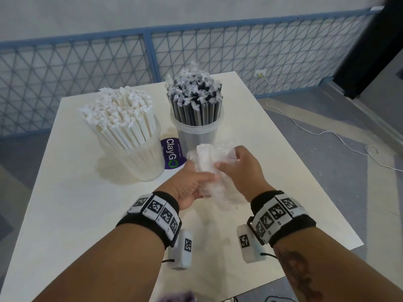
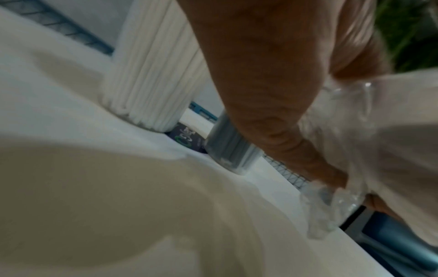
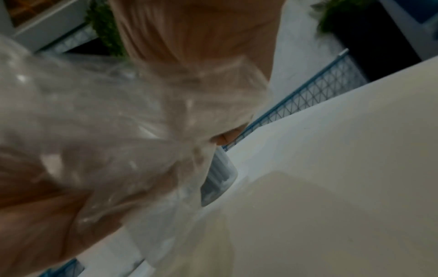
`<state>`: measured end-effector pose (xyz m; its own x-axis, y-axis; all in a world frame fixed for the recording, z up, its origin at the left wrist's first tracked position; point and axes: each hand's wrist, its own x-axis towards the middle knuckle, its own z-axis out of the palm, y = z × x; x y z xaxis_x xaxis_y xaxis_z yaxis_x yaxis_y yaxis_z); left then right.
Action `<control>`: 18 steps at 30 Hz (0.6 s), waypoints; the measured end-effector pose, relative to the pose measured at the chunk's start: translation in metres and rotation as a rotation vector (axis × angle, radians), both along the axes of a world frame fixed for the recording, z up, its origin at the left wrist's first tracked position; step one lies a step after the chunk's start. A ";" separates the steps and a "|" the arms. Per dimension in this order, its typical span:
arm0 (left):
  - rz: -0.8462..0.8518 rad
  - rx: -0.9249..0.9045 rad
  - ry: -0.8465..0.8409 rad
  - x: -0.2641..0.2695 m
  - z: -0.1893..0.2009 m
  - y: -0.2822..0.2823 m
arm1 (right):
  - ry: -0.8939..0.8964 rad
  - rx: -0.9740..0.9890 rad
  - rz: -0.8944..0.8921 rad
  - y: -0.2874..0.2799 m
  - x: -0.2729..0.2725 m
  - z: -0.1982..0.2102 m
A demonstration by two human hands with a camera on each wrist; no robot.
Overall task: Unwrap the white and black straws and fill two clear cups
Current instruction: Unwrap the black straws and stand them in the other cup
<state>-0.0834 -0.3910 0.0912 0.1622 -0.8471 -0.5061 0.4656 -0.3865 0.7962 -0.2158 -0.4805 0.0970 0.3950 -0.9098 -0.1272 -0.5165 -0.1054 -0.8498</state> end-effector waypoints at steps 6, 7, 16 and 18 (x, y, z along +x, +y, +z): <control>0.025 0.016 -0.004 0.013 0.001 -0.006 | -0.383 0.774 0.123 -0.018 -0.022 -0.011; 0.012 0.002 0.010 0.014 0.002 -0.007 | -0.441 0.791 0.179 -0.019 -0.025 -0.013; 0.183 -0.072 0.398 0.017 0.012 -0.001 | -0.615 0.563 0.116 -0.019 -0.017 -0.002; 0.125 -0.040 0.333 0.019 0.013 0.002 | -0.557 0.411 0.137 -0.020 -0.015 0.002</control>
<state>-0.0647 -0.3893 0.1040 0.0977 -0.8511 -0.5158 0.7441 -0.2817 0.6058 -0.2311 -0.5007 0.0989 0.6086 -0.7689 -0.1958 0.0019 0.2482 -0.9687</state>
